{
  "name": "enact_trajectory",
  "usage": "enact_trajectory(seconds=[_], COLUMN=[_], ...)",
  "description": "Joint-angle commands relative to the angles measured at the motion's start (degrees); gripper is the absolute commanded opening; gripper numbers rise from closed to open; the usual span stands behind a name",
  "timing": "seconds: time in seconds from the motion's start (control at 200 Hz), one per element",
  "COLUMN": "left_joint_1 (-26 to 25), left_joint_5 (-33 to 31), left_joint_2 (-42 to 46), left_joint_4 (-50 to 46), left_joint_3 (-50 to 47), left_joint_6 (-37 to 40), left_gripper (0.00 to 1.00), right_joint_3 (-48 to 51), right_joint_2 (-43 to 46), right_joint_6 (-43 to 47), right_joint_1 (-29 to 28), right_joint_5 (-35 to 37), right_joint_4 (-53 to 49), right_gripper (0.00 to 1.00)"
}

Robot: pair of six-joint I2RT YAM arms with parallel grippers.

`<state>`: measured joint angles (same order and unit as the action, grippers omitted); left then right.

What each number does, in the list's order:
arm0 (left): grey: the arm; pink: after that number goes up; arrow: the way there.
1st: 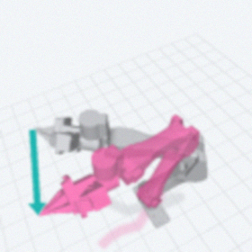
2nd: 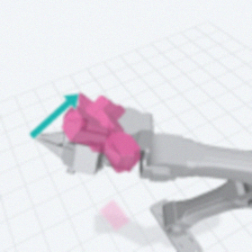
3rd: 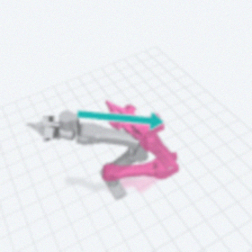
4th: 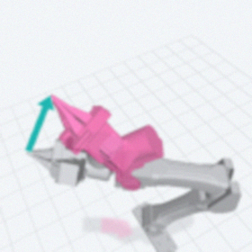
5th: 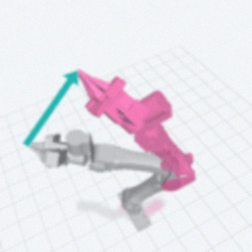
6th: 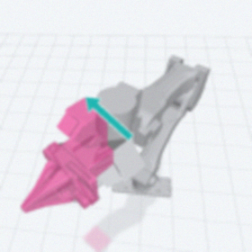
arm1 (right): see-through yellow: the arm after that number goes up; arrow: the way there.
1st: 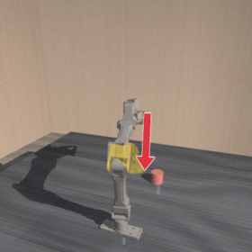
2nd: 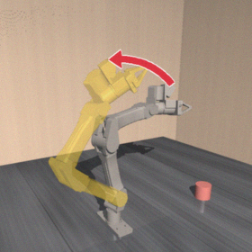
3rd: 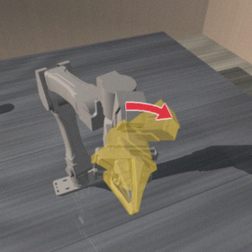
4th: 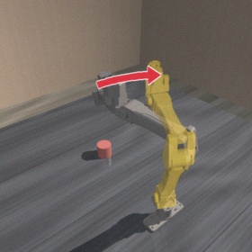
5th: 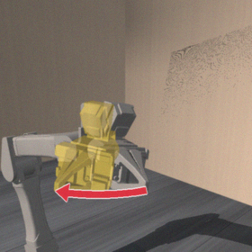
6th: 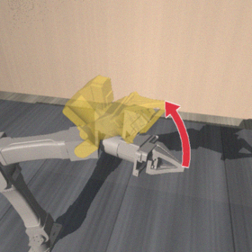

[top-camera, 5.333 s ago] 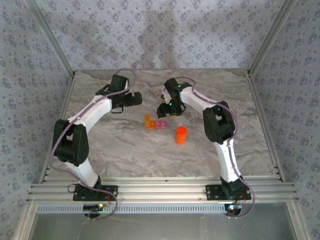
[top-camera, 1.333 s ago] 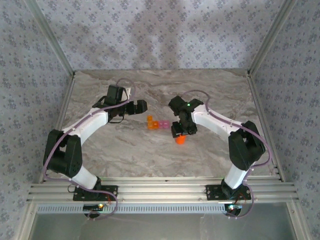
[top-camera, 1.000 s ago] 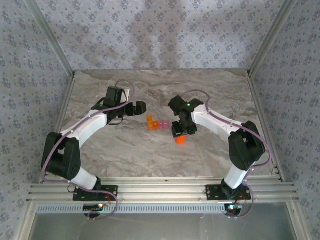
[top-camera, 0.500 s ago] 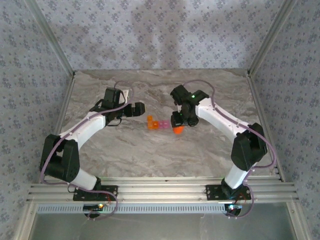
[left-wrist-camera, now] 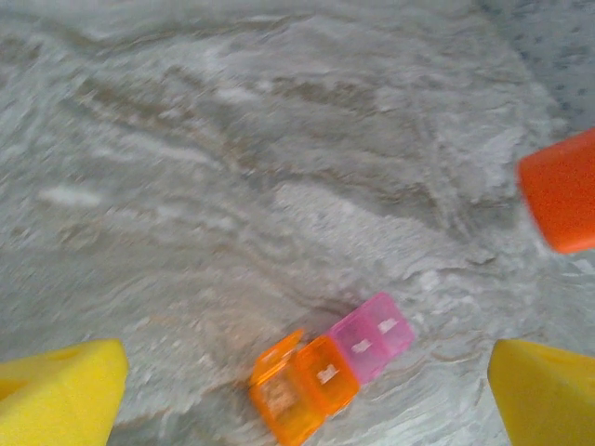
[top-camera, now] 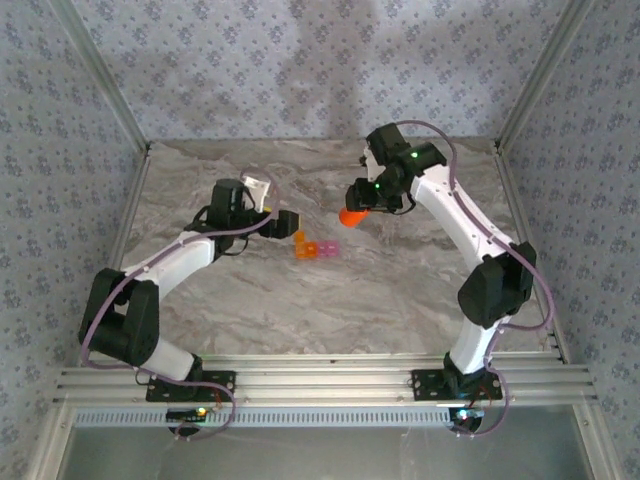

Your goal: Sort the pills into containers

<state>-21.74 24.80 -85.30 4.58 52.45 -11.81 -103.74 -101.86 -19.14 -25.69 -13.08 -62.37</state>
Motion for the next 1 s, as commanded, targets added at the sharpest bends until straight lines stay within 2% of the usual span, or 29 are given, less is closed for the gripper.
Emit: enact_trajectory(seconds=[0.0,0.125,0.36,0.73,0.994], left_joint_1=[-1.7,-3.1,-5.1,-8.0,-8.8], left_joint_5=[6.1,9.1,10.1,13.9,14.2], left_joint_2=[-0.9,-3.4,-8.5,-12.6,-13.4], left_joint_4=[9.1,11.5,13.4,9.3,9.0], left_joint_3=[0.5,2.5,7.6,14.1,14.8], left_joint_6=[5.1,8.3,12.2,20.9,22.5], left_gripper=[0.99,0.99,0.99,0.98,0.95], right_joint_3=[-3.9,-5.9,-8.9,-9.7,-10.3], right_joint_2=[-1.9,-3.3,-5.9,-7.8,-8.8], right_joint_6=[2.8,2.7,1.0,-0.2,-1.3], right_joint_1=[1.5,4.0,7.5,7.2,6.6], right_joint_5=[-5.9,-10.4,-17.5,-23.3,-26.1], right_joint_4=[-3.3,-2.8,-1.6,-1.4,-0.6], right_gripper=[0.36,0.36,0.36,0.36,0.36])
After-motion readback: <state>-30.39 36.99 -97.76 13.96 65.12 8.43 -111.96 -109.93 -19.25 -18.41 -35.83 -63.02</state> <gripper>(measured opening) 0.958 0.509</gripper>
